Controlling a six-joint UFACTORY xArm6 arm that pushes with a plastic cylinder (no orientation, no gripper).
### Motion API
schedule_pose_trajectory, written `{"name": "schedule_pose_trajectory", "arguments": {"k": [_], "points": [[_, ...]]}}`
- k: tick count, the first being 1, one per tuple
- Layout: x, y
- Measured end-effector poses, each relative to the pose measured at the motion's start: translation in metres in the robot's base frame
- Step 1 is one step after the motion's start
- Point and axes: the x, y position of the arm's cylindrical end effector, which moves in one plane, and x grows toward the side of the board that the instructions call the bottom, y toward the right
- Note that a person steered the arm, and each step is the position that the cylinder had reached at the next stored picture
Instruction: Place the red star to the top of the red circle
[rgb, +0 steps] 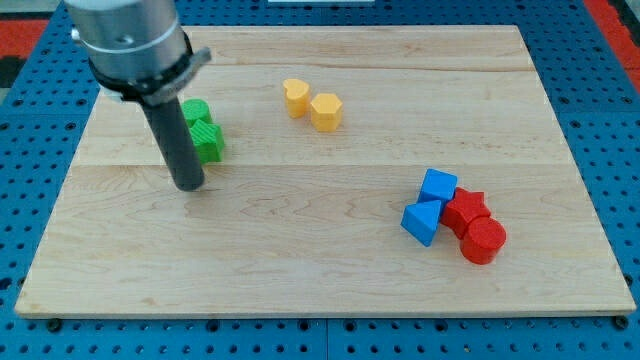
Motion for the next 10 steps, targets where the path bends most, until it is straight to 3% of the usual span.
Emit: {"name": "schedule_pose_trajectory", "arguments": {"k": [2,4,5,10], "points": [[-0.020,0.135],[0.088,0.164],[0.080,0.235],[0.034,0.288]]}}
